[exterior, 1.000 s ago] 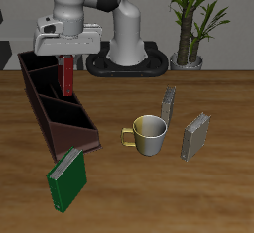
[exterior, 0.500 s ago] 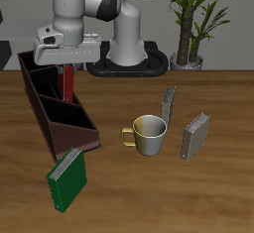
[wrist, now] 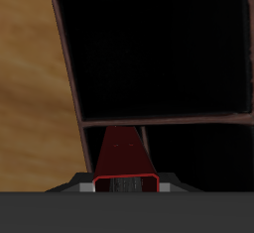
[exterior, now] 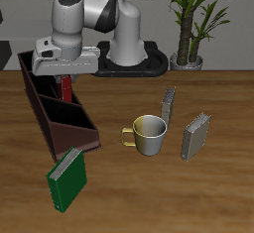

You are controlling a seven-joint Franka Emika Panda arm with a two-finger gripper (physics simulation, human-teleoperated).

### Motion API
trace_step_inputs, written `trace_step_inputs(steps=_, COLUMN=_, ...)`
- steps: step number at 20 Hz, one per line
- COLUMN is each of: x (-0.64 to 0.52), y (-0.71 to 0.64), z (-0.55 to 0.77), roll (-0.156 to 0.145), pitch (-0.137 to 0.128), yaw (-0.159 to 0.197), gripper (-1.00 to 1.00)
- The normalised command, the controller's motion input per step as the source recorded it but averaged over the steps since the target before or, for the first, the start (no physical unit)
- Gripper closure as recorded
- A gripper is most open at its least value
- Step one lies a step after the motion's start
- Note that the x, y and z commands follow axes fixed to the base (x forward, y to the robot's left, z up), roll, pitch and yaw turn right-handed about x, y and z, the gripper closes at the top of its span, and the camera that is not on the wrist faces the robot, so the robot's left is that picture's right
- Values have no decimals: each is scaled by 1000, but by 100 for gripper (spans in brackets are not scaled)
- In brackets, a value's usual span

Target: Place the red book into the right desk caddy's front compartment

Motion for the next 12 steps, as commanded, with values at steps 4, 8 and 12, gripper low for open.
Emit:
trace_step_inputs(steps=4, x=41, y=-26, z=-64, roll=-6, pitch=38, yaw=-19, gripper=-100)
trace_step_inputs(steps=8, x=7, y=-30, z=37, roll=-3, pitch=1, yaw=-17, gripper=-100)
trace_step_inputs(steps=12, x=-59, y=26, z=136, roll=1, pitch=-18, yaw=0, gripper=-100)
